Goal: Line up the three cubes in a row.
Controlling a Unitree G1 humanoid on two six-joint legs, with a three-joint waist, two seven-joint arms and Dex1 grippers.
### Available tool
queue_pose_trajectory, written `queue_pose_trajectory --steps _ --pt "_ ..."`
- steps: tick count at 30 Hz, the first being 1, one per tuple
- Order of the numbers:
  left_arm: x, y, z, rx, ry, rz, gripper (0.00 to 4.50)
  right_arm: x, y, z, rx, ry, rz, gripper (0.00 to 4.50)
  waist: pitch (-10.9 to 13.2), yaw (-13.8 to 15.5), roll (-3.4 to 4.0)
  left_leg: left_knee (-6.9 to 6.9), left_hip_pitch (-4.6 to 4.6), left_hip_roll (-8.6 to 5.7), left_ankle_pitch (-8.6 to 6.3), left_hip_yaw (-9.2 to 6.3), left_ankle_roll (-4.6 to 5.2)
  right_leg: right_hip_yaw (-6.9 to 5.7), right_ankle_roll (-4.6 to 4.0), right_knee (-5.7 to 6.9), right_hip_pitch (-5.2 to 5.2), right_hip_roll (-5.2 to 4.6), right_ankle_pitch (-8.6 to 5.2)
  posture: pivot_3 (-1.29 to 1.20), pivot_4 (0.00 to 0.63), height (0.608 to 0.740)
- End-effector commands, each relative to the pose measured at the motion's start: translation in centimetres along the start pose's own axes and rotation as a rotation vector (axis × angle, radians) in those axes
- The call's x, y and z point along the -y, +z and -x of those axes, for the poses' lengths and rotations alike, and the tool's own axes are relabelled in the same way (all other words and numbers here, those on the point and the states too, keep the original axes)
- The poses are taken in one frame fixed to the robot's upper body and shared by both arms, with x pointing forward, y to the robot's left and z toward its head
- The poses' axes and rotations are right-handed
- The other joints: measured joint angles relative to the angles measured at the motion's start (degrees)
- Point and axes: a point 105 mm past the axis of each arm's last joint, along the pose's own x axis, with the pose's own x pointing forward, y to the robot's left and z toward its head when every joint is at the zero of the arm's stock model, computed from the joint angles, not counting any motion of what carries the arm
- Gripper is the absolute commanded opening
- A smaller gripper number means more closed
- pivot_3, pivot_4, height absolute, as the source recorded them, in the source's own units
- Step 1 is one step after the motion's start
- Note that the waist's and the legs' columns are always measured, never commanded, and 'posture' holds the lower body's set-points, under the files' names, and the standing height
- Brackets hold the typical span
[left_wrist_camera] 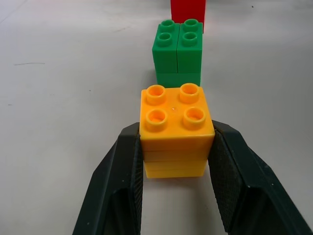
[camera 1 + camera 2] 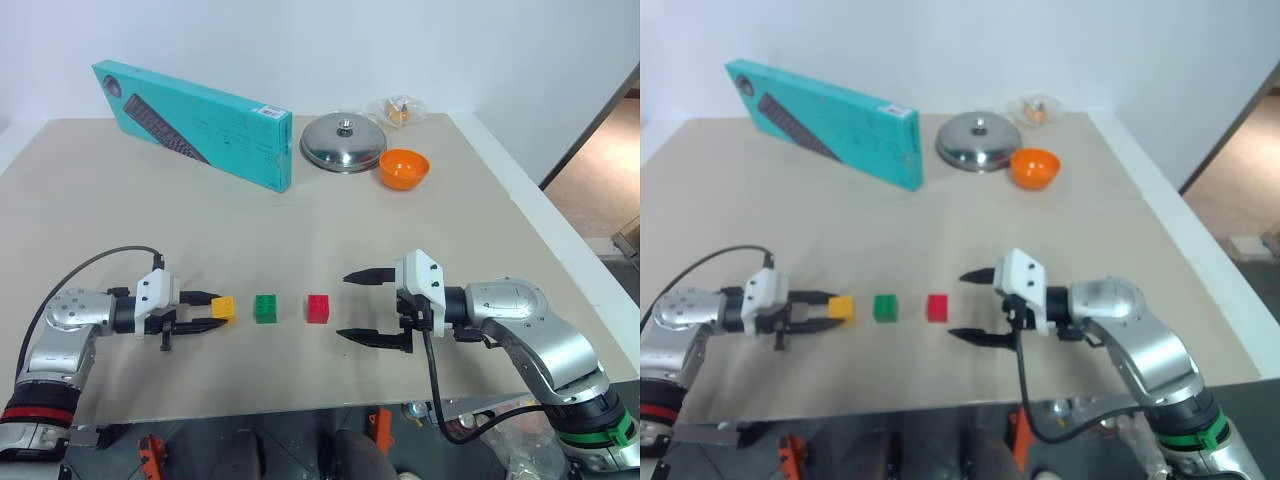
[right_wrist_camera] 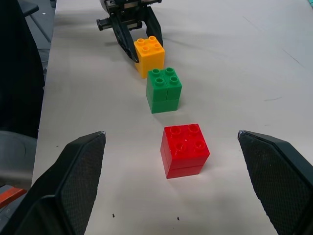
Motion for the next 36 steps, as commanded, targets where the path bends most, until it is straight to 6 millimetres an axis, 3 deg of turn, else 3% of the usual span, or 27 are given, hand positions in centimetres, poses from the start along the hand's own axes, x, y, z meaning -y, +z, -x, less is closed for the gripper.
queue_pose_trajectory --steps 1,11,13,18,20,28,33,36 --pt "-0.3 0.1 0.9 -0.036 -0.008 -0.019 1.29 0.2 0.6 0.4 0.006 -0.007 0.042 4.50 0.0 0.0 0.00 0.00 0.00 0.02 0.00 0.00 0.00 0.00 0.00 0.00 -0.01 0.02 0.00 0.00 0.150 0.740" --pt "0.2 -0.2 1.3 -0.059 -0.035 -0.025 1.29 0.4 0.4 0.3 0.003 -0.009 0.046 4.50 0.0 0.0 0.00 0.00 0.01 0.12 0.00 0.07 0.00 0.02 -0.09 0.12 -0.09 0.15 0.01 0.00 0.150 0.740" --pt "0.3 -0.3 1.1 -0.058 -0.037 -0.025 2.39 0.4 0.4 0.3 0.003 -0.009 0.047 4.50 0.0 0.0 0.00 0.00 0.01 0.12 0.00 0.11 0.00 0.04 -0.09 0.13 -0.10 0.14 0.01 0.00 0.150 0.740" --pt "0.2 -0.2 0.7 -0.054 -0.042 -0.039 4.05 0.5 0.3 0.3 0.000 -0.008 0.049 4.50 0.0 0.0 0.00 0.02 0.00 0.10 0.00 0.19 0.00 0.09 -0.08 0.14 -0.12 0.10 0.01 0.00 0.150 0.740" --pt "0.0 0.0 0.7 -0.051 -0.035 -0.044 4.43 0.5 0.2 0.3 -0.001 -0.010 0.049 4.50 0.0 0.0 0.00 0.02 0.00 0.10 0.00 0.25 0.00 0.14 -0.08 0.14 -0.13 0.10 0.01 0.00 0.150 0.740" --pt "-1.8 2.7 2.3 -0.017 0.042 -0.009 4.43 0.4 0.3 0.6 0.008 -0.023 0.038 4.50 0.0 0.0 -0.01 0.03 0.00 0.11 0.00 0.33 0.00 0.20 -0.08 0.24 -0.22 0.11 0.01 0.00 0.150 0.740" --pt "-2.3 5.6 2.6 0.036 0.078 0.058 4.43 0.7 1.7 1.1 0.070 -0.047 -0.002 4.50 0.0 0.0 -0.01 0.04 0.03 0.11 0.00 0.39 0.00 0.27 -0.08 0.34 -0.25 0.10 0.01 0.00 0.150 0.740" --pt "-4.8 7.1 1.4 0.081 0.236 0.044 4.43 2.1 2.5 1.3 0.122 -0.139 -0.015 4.50 0.0 0.0 -0.02 0.11 0.04 0.10 0.01 0.39 -0.01 0.30 -0.07 0.40 -0.24 0.08 0.01 0.00 0.150 0.740"
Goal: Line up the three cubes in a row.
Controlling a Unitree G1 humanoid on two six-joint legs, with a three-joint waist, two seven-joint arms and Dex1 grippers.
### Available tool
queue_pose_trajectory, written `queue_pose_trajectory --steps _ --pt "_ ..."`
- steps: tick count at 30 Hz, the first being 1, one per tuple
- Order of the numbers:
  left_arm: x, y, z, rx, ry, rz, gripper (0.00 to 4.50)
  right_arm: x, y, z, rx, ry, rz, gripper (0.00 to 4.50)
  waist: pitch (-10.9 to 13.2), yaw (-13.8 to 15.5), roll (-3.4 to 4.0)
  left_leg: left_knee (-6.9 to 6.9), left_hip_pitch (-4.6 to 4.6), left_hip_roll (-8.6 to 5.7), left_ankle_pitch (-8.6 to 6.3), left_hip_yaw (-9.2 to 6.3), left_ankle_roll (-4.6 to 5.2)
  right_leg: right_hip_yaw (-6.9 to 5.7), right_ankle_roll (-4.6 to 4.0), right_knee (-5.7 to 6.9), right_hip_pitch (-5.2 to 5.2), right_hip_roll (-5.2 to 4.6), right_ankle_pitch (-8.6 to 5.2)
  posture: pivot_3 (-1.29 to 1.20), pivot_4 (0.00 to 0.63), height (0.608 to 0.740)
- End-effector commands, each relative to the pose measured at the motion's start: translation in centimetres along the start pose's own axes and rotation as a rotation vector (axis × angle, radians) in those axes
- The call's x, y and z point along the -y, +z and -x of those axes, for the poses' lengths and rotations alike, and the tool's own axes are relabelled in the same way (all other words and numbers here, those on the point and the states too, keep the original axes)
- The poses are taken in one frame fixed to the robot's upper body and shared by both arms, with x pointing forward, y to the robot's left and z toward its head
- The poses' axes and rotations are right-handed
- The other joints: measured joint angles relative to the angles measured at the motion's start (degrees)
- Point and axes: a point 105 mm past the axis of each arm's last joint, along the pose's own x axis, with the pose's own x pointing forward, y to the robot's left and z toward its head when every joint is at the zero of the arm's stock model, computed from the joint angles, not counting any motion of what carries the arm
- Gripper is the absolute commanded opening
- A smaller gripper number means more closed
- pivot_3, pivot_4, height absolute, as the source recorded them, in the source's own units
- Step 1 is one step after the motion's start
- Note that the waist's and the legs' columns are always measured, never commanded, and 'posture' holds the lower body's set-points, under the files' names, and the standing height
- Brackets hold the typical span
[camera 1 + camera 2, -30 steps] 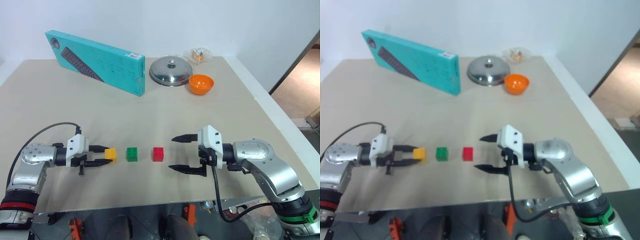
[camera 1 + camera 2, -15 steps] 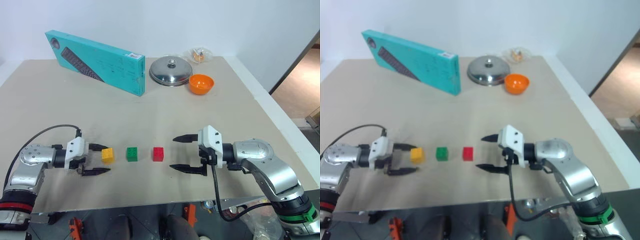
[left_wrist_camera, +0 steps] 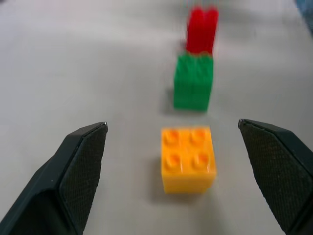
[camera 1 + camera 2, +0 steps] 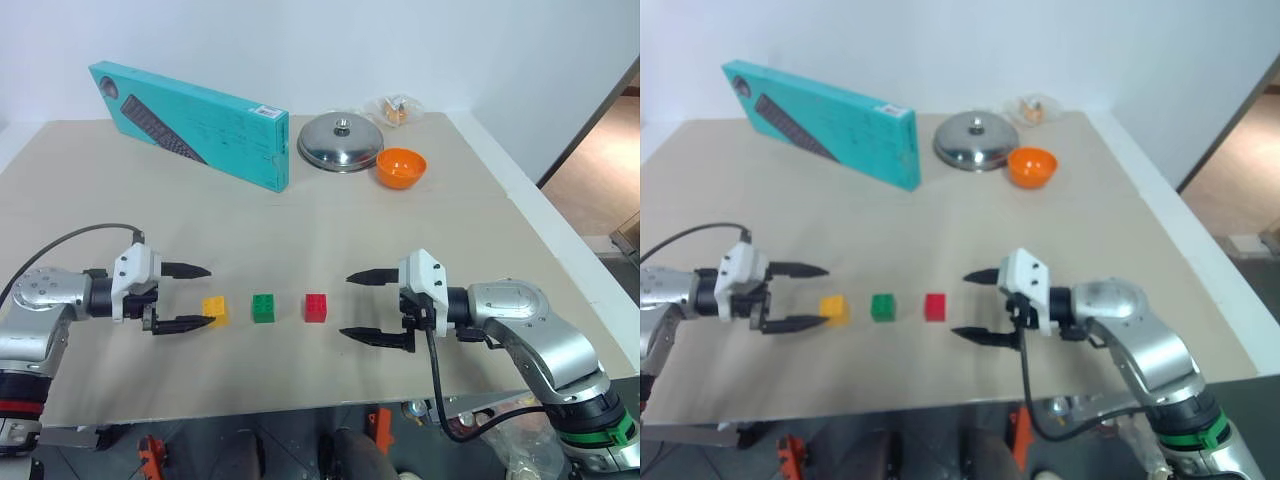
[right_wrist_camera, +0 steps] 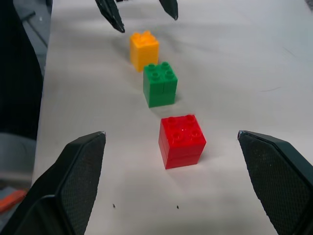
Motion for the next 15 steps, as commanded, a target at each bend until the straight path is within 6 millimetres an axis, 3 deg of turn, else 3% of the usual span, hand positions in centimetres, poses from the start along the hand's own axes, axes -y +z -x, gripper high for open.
queue_pose_trajectory --steps 1,4,8,15 --pt "-2.7 3.2 -1.1 0.094 0.187 -0.063 4.43 1.8 2.3 0.2 0.091 -0.117 0.044 4.50 0.0 0.1 -0.01 0.07 0.00 -0.02 0.00 -0.02 0.00 0.00 0.00 0.07 0.00 0.00 0.00 0.00 0.150 0.740" --pt "-2.8 3.2 -3.4 0.111 0.221 -0.080 4.43 3.8 2.0 -0.1 0.100 -0.235 0.093 4.50 0.0 0.1 -0.03 0.14 0.09 -0.07 0.01 0.03 -0.01 0.10 0.02 0.21 0.05 0.01 0.01 0.00 0.150 0.740" --pt "-2.5 3.5 -5.8 0.142 0.215 -0.081 4.43 4.9 1.7 -0.4 0.107 -0.294 0.102 4.50 0.0 0.0 -0.03 0.16 0.08 -0.11 0.01 0.15 -0.02 0.27 0.04 0.27 0.00 0.01 0.01 0.00 0.150 0.740" --pt "-3.0 3.1 -6.7 0.128 0.241 -0.106 4.43 5.6 1.4 -0.5 0.109 -0.338 0.105 4.50 0.0 0.0 -0.03 0.11 0.04 -0.08 0.01 0.13 -0.02 0.30 0.05 0.31 -0.09 0.08 0.00 0.00 0.150 0.740"
